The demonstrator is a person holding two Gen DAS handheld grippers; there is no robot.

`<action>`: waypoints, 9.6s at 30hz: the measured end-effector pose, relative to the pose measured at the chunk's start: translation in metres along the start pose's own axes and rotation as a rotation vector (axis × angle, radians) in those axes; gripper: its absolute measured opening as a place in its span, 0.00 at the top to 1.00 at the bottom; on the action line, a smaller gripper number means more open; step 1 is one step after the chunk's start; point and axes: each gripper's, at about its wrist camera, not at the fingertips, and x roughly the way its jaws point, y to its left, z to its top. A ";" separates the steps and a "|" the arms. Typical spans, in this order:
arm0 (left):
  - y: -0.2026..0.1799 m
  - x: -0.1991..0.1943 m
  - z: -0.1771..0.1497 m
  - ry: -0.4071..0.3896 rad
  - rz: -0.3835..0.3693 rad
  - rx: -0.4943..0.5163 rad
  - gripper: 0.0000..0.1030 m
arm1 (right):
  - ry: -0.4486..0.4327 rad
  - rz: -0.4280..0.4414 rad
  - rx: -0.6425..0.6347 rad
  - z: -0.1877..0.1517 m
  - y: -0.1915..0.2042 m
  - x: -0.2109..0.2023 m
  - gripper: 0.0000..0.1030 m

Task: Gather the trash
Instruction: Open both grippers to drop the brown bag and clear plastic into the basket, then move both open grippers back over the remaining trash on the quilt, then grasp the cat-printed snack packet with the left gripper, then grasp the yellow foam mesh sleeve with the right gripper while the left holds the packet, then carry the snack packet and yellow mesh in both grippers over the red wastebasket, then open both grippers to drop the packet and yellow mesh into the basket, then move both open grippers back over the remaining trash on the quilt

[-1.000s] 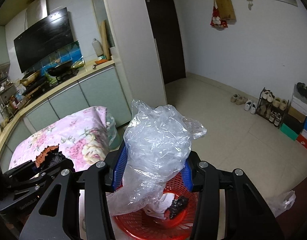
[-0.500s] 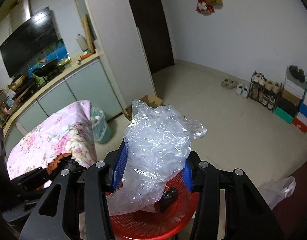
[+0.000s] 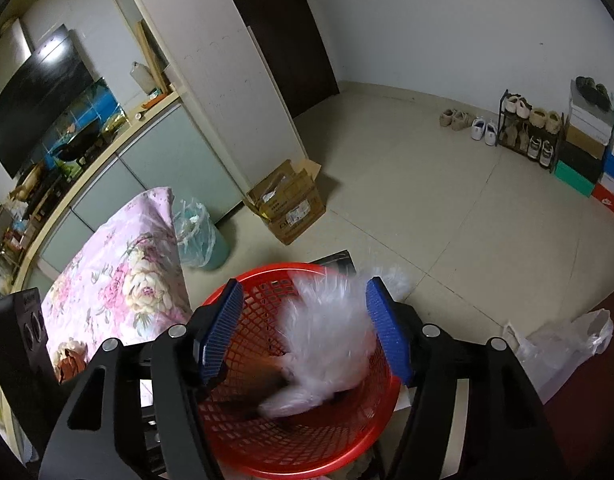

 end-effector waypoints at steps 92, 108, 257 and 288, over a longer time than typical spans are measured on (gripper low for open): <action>0.318 -0.300 -0.278 -0.254 0.644 -0.827 0.55 | 0.238 0.512 -0.706 -0.180 0.298 0.002 0.23; 0.310 -0.327 -0.276 -0.318 0.676 -0.812 0.66 | 0.320 0.533 -0.832 -0.220 0.349 0.030 0.46; 0.055 -0.075 -0.011 -0.098 0.184 -0.057 0.27 | -0.100 0.039 -0.101 -0.028 0.014 -0.015 0.29; 0.168 -0.179 -0.115 -0.173 0.408 -0.336 0.27 | 0.017 0.277 -0.326 -0.076 0.144 0.003 0.24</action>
